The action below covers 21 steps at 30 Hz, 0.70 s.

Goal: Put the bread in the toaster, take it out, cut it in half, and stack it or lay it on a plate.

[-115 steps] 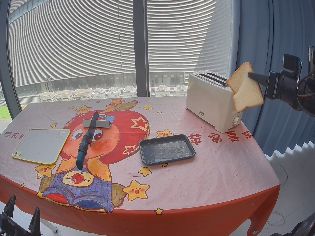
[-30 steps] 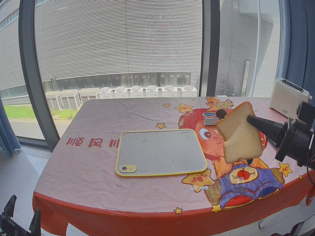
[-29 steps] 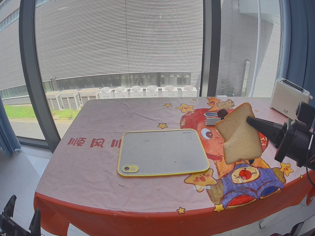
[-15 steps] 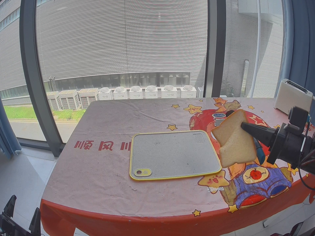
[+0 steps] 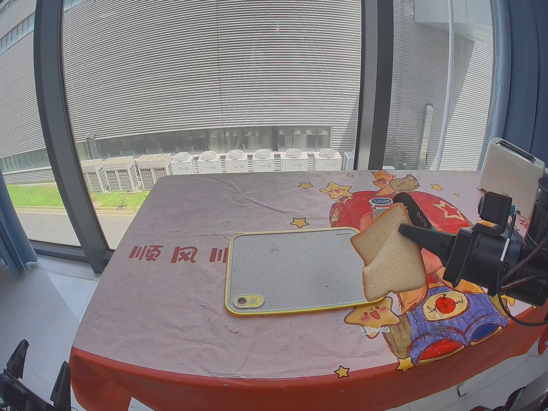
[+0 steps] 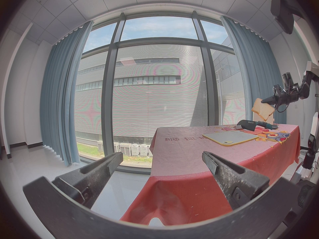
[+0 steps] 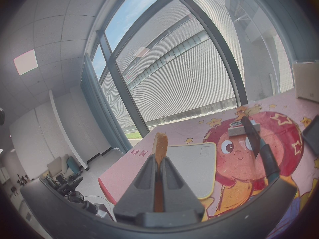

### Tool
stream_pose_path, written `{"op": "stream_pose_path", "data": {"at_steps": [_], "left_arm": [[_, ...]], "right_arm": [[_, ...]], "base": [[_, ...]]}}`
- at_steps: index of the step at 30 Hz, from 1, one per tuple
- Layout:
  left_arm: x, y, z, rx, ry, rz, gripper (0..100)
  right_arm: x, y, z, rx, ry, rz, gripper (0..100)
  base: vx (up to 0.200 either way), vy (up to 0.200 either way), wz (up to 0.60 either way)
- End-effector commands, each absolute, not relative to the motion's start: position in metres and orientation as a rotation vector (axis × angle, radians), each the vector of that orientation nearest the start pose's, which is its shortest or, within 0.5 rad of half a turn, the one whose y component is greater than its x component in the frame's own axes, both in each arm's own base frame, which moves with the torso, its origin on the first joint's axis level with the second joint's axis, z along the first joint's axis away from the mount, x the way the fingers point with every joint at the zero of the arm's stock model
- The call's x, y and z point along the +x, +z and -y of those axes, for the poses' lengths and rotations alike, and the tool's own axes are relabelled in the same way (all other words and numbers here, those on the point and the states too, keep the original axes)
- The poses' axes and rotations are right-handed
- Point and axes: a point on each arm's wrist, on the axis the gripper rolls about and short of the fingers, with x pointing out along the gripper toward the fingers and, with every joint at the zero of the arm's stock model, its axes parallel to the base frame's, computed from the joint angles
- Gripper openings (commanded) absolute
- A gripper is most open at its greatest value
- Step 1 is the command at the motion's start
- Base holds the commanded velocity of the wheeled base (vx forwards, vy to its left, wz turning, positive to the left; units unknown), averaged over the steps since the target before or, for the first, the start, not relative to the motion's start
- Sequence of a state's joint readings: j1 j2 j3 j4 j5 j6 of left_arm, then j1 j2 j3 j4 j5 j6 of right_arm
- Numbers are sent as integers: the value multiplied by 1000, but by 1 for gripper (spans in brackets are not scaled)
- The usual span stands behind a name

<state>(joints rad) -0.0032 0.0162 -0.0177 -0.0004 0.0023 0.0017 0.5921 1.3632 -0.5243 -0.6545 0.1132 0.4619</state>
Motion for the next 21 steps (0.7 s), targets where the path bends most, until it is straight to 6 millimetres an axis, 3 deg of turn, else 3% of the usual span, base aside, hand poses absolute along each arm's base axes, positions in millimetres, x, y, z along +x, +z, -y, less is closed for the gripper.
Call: {"op": "stream_pose_path", "data": {"at_steps": [1,21], "left_arm": [[-22,76,0,2,0,-15,100],[-22,76,0,2,0,-14,100]], "right_arm": [[190,185,-132,417,636,-388,0],[227,157,-166,817,642,-425,0]], "base": [[0,0,0],[0,0,0]]}}
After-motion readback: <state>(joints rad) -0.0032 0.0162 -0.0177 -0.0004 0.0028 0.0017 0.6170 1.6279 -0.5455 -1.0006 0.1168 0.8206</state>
